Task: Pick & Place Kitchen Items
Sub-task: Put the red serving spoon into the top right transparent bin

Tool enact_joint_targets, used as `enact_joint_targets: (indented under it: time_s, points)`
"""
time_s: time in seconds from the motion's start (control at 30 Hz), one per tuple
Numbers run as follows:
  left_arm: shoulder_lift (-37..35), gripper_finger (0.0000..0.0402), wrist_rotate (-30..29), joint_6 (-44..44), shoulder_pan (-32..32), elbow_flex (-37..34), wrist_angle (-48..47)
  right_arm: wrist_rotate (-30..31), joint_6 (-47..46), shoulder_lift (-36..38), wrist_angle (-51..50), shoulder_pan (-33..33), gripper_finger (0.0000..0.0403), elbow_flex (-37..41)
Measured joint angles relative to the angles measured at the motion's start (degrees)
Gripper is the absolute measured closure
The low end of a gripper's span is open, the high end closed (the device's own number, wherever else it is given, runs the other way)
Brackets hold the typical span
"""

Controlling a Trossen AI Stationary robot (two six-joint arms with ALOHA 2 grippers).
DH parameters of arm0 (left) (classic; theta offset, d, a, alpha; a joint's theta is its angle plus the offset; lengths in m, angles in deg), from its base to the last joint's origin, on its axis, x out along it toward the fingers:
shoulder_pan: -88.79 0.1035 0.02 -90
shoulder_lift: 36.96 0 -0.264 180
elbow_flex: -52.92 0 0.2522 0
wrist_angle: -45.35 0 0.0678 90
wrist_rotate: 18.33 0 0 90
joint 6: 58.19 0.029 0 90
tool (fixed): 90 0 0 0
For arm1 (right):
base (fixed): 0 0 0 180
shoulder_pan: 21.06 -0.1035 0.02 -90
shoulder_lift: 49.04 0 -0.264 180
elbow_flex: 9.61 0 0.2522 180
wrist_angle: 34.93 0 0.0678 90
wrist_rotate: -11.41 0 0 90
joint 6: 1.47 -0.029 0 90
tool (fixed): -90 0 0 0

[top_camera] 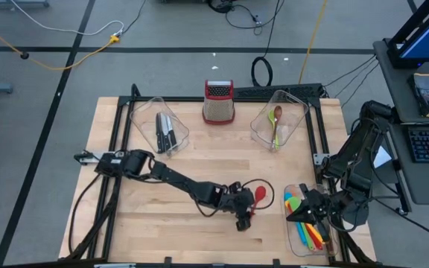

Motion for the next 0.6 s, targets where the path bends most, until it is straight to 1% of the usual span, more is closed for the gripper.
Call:
enact_joint_targets:
  time_s: [0.1,0.2,0.27,0.37,0.6]
  points:
    - [1.13,0.0178,-1.13,1.22,-0.74,0.06,1.35,0.07,0.0,0.0,0.02,-0.02,0.0399,0.0]
    - [1.67,0.0182,-3.1,2.39,-1.26,0.36,0.43,0.24,-0.1,0.0,0.01,-0.02,0.0399,0.01]
    - [2.74,0.0182,-4.39,3.34,-1.44,1.38,1.12,1.28,-0.12,-0.02,-0.04,-0.02,0.0399,0.02]
    - [4.3,0.0183,-6.31,5.22,-1.65,2.98,-1.14,1.4,-0.07,0.0,-0.02,0.0,0.0399,0.02]
    - [7.93,0.0183,-6.96,5.61,-1.55,7.19,-4.48,1.4,-0.55,-0.02,0.0,-0.02,0.0399,0.04]
